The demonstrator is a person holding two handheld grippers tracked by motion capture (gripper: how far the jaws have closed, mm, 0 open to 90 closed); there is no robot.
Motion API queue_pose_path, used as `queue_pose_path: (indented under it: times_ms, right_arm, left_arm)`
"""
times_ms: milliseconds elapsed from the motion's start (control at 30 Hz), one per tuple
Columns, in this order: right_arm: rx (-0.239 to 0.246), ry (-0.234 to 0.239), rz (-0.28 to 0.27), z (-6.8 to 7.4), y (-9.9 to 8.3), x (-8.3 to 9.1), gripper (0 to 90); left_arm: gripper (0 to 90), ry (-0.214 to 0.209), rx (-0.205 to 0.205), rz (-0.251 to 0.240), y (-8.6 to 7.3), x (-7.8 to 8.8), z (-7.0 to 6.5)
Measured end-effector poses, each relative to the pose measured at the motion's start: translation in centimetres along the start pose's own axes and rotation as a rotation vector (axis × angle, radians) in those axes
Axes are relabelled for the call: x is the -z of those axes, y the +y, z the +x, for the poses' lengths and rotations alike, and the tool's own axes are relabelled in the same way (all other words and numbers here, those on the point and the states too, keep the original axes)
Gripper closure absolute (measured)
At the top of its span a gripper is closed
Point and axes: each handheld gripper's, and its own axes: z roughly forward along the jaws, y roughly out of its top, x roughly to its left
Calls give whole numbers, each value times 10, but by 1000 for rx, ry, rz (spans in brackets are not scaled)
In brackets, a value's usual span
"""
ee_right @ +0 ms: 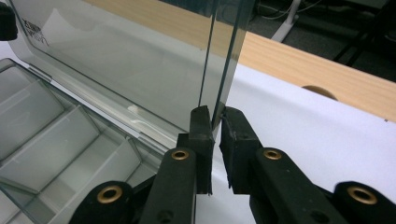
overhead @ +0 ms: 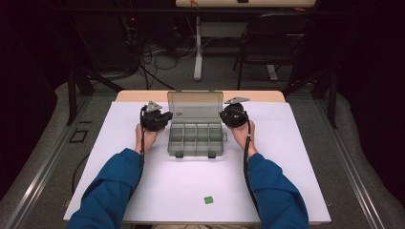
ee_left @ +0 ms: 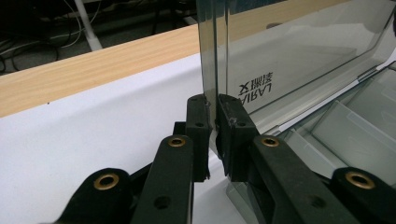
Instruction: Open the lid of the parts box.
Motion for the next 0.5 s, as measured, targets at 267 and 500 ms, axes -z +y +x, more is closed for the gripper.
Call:
queue_pose_path:
  times_ms: [267, 500]
  right_arm:
    - [-7, 3, 8, 0, -2, -1, 830]
    - [-3, 2, 12, 1, -3, -1, 827]
  left_arm:
    - [834, -4, 4, 2, -1, -1, 1]
    - [834, 1, 4, 5, -1, -2, 0]
